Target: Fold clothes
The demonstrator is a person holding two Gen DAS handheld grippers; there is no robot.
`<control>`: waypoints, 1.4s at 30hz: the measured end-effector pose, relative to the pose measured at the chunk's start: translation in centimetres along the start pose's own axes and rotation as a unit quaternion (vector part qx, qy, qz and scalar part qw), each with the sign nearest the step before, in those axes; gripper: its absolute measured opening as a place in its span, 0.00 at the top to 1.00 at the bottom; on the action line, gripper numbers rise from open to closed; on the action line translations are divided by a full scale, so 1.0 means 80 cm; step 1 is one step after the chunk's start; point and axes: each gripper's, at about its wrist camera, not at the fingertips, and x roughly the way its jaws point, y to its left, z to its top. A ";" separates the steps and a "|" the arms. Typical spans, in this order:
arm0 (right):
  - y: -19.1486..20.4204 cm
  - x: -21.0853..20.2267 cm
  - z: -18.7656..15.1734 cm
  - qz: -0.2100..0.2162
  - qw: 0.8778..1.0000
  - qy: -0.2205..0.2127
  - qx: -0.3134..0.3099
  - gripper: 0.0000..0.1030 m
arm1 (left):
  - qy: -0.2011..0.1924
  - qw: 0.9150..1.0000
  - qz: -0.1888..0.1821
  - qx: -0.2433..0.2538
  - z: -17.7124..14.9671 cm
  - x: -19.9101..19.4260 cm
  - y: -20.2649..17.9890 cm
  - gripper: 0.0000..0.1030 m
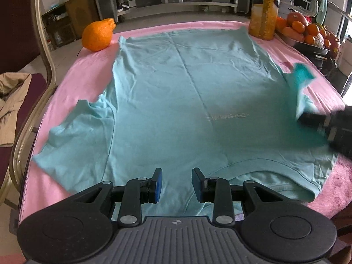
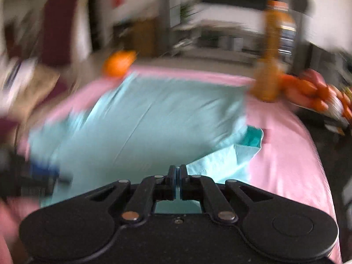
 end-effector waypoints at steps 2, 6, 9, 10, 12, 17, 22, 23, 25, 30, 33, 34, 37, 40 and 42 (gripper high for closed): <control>0.022 0.007 -0.010 0.007 0.998 0.026 -0.051 0.97 | 0.002 1.000 0.000 -0.002 0.000 0.000 0.001 0.69; 0.033 0.005 -0.019 0.026 0.995 0.059 -0.079 0.90 | 0.001 1.000 -0.001 0.000 -0.001 0.000 0.000 0.69; -0.002 -0.017 -0.006 0.047 0.998 0.031 0.014 0.68 | 0.002 1.000 -0.004 0.001 -0.001 0.000 -0.002 0.69; -0.020 -0.023 -0.003 0.044 0.997 0.015 0.058 0.68 | 0.003 1.000 -0.006 0.001 -0.001 0.000 -0.002 0.69; -0.063 -0.036 -0.001 0.013 0.988 -0.009 0.157 0.71 | 0.005 1.000 -0.006 0.003 -0.001 0.002 -0.004 0.69; -0.123 -0.024 -0.025 -0.046 0.957 0.042 0.282 0.91 | 0.016 1.000 -0.004 0.009 -0.002 0.008 -0.009 0.69; -0.093 -0.008 -0.041 -0.079 0.961 0.140 0.224 0.90 | 0.022 1.000 -0.002 0.015 -0.005 0.008 -0.010 0.69; -0.085 -0.010 -0.043 -0.083 0.963 0.150 0.208 0.90 | 0.023 1.000 -0.002 0.015 -0.005 0.007 -0.010 0.69; -0.076 -0.019 -0.045 -0.086 0.961 0.166 0.203 0.90 | 0.026 1.000 -0.002 0.014 -0.005 0.007 -0.008 0.69; -0.095 -0.038 -0.031 -0.084 0.947 0.161 0.264 0.90 | 0.025 0.999 -0.028 0.002 0.005 -0.006 0.003 0.69; -0.098 -0.069 0.013 -0.061 0.954 0.106 0.273 0.89 | -0.004 0.998 -0.058 -0.006 0.024 -0.030 0.018 0.69; -0.098 -0.077 0.030 -0.050 0.957 0.089 0.271 0.89 | -0.015 0.998 -0.063 -0.007 0.030 -0.037 0.022 0.70; -0.093 -0.085 0.075 -0.031 0.967 0.061 0.247 0.80 | -0.018 0.998 -0.056 0.006 0.050 -0.043 0.026 0.70; -0.089 -0.054 0.100 -0.016 0.971 0.073 0.228 0.76 | 0.006 0.999 -0.027 0.029 0.065 -0.024 0.019 0.70; -0.092 -0.013 0.094 -0.008 0.969 0.100 0.225 0.77 | 0.022 0.999 -0.021 0.030 0.065 -0.002 0.016 0.70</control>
